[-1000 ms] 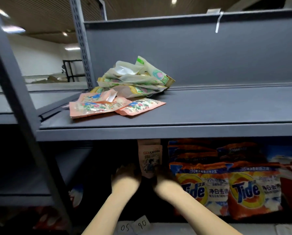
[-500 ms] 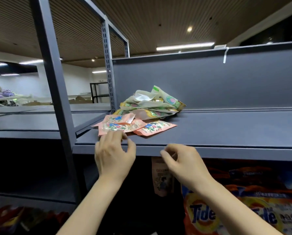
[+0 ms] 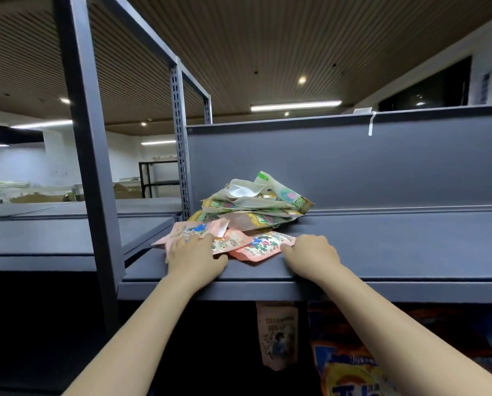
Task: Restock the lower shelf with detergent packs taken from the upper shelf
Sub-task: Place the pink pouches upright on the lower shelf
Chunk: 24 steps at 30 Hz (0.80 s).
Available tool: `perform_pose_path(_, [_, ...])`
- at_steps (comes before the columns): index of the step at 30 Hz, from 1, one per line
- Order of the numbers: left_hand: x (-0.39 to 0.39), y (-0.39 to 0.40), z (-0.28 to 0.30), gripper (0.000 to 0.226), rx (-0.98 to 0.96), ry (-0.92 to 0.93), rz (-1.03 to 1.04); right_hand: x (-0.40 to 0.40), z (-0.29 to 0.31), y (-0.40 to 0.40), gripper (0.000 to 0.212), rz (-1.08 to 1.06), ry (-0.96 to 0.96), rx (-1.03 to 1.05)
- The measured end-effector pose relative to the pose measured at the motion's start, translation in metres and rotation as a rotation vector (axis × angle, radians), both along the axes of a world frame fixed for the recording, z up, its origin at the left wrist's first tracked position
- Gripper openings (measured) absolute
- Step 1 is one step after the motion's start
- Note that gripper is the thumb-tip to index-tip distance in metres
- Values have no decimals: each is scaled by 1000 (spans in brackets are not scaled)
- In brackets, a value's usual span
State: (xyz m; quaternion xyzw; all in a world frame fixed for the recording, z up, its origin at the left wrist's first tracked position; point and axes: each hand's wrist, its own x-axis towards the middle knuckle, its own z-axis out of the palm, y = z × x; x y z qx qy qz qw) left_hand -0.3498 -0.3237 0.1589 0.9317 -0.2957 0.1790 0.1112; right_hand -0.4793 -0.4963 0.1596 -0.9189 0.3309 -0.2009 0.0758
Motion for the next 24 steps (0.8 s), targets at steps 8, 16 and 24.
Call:
perform_pose_path(8, [2, 1, -17, 40, -472, 56, -13, 24, 6, -5, 50, -51, 9, 226])
perform_pose_path(16, [-1, 4, -18, 35, -520, 63, 24, 40, 10, 7, 25, 12, -360, 576])
perform_pose_path(24, [-2, 7, -19, 29, -574, 76, -56, 35, 8, -1, 35, 12, -666, 730])
